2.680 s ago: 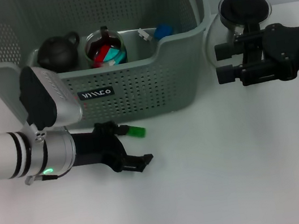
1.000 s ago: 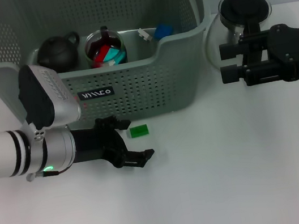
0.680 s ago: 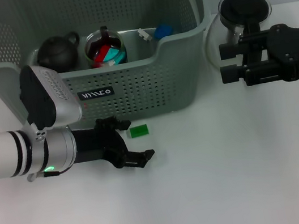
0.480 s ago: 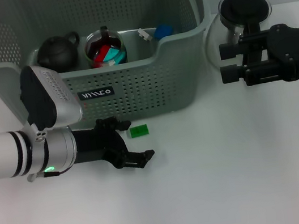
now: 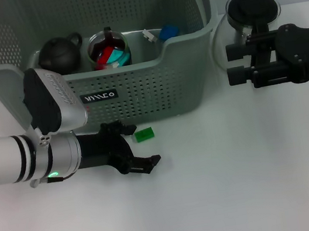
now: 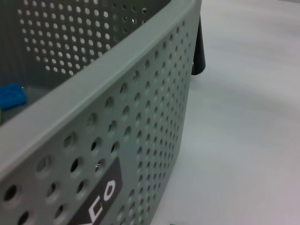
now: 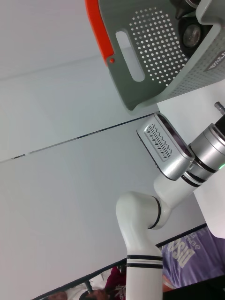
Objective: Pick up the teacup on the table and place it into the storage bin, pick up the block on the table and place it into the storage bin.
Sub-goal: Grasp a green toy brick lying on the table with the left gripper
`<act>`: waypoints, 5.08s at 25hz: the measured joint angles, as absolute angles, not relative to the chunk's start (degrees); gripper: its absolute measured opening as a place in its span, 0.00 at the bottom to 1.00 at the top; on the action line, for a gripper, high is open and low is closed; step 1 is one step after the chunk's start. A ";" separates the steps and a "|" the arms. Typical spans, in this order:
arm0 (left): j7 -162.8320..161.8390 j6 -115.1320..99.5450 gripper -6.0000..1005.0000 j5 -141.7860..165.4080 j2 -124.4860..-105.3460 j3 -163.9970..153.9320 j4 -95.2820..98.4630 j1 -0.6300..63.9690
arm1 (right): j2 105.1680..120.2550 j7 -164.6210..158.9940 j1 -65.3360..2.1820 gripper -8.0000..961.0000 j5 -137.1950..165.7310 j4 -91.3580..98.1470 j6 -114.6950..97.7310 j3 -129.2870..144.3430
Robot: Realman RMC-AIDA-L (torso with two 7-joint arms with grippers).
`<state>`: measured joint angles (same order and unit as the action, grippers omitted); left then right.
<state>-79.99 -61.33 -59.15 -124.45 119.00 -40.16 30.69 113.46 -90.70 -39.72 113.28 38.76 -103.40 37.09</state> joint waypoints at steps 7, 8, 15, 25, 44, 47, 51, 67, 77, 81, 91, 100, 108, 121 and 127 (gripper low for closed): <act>-80.07 -62.31 0.94 -59.15 -124.45 118.21 -40.16 30.79 | 113.46 -90.70 -39.69 0.71 113.23 38.76 -103.36 37.09; -80.13 -62.48 0.94 -59.15 -124.45 118.03 -40.16 30.82 | 113.46 -90.70 -39.68 0.71 113.21 38.76 -103.35 37.09; -80.52 -64.67 0.94 -59.82 -124.45 117.83 -40.94 30.94 | 113.47 -90.70 -39.61 0.71 113.20 38.76 -103.35 36.98; -80.83 -62.27 0.94 -60.72 -124.45 117.57 -40.54 30.94 | 113.46 -90.70 -39.41 0.71 113.20 38.76 -103.27 36.30; -86.85 -82.55 0.94 -58.79 -121.82 122.16 -49.56 27.50 | 113.39 -91.25 -39.69 0.72 113.75 38.76 -103.63 39.96; -86.85 -91.65 0.94 -58.87 -120.52 128.10 -51.90 26.08 | 113.75 -91.60 -40.21 0.72 114.28 38.76 -101.95 42.74; -86.51 -102.24 0.94 -58.60 -117.37 133.26 -51.09 25.01 | 114.95 -93.78 -42.16 0.72 116.35 38.70 -99.42 47.01; -81.83 -111.90 0.94 -58.48 -114.56 140.37 -49.74 18.75 | 120.57 -108.98 -52.94 0.72 125.87 39.17 -81.39 64.62; -81.76 -111.35 0.94 -58.27 -114.46 142.02 -47.35 18.93 | 120.01 -108.80 -52.60 0.80 123.51 45.67 -84.25 70.47; -81.79 -111.25 0.94 -58.26 -114.40 143.19 -46.44 19.02 | 119.92 -109.34 -54.39 0.94 127.64 47.24 -86.52 71.05; -81.36 -110.32 0.94 -58.49 -114.77 144.89 -43.48 19.34 | 120.47 -110.64 -59.18 0.98 132.98 46.04 -83.16 79.84; -79.61 -109.14 0.94 -59.06 -115.01 147.90 -40.81 19.57 | 120.89 -112.17 -61.84 0.98 132.85 42.60 -74.53 93.25; -79.34 -109.11 0.94 -59.00 -115.05 148.70 -40.34 19.60 | 121.16 -113.02 -62.13 0.98 130.71 41.78 -68.35 98.76; -77.91 -108.84 0.94 -58.60 -114.99 148.80 -39.82 19.73 | 120.98 -120.35 -61.54 0.98 126.74 37.21 -60.37 99.52; -77.75 -108.54 0.94 -58.53 -114.96 148.61 -39.72 20.01 | 121.16 -121.54 -61.18 0.98 125.99 34.78 -56.59 99.83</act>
<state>-77.75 -108.54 -58.53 -114.96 148.61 -39.72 20.01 121.16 -121.54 -61.18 125.99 34.78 -56.59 99.83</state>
